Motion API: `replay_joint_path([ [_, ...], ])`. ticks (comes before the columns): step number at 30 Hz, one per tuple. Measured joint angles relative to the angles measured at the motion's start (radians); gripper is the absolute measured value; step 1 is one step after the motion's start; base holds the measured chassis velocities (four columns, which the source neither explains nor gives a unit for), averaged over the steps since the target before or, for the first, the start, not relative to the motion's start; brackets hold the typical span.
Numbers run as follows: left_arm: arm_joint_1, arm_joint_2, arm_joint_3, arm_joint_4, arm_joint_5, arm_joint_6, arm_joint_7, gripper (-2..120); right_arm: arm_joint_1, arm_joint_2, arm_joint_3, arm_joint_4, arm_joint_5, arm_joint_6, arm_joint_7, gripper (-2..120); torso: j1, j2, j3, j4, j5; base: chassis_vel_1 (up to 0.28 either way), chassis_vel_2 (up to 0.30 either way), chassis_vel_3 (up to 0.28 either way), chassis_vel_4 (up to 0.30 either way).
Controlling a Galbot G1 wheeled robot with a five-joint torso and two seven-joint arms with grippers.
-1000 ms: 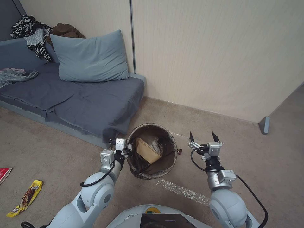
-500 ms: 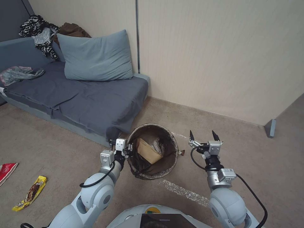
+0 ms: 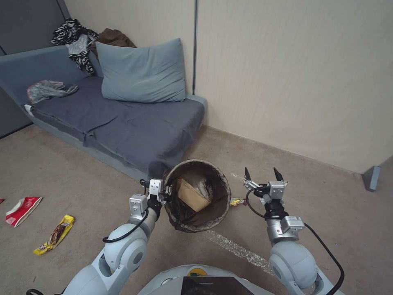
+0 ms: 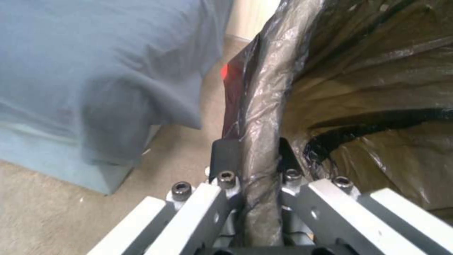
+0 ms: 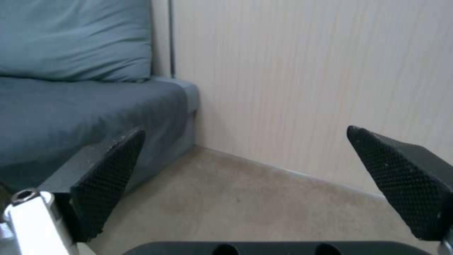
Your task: Pick up the trash bin, then pick up the garbage from the floor and place it into the trash bin.
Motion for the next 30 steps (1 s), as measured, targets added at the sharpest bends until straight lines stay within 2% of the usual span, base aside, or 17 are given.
replay_joint_path([
  [13, 0.006, -0.005, -0.002, -0.002, 0.013, -0.001, 0.001, 0, 0.007, 0.010, -0.006, 0.000, 0.000, -0.002, 0.004, 100, 0.000, 0.000, 0.000, 0.0003, 0.0000, 0.056, 0.059, 0.054, 0.059],
  [18, 0.008, -0.007, -0.002, -0.002, 0.022, -0.003, 0.000, 0, 0.008, 0.014, -0.007, -0.001, 0.000, -0.004, 0.006, 100, 0.000, 0.000, 0.000, -0.0004, -0.0001, 0.000, 0.000, 0.000, 0.000],
  [30, 0.014, -0.009, -0.003, -0.006, 0.032, -0.008, 0.000, 0, 0.010, 0.015, -0.008, 0.001, 0.004, -0.009, 0.007, 100, 0.000, 0.000, 0.000, 0.0000, 0.0000, 0.000, 0.000, 0.000, 0.000],
])
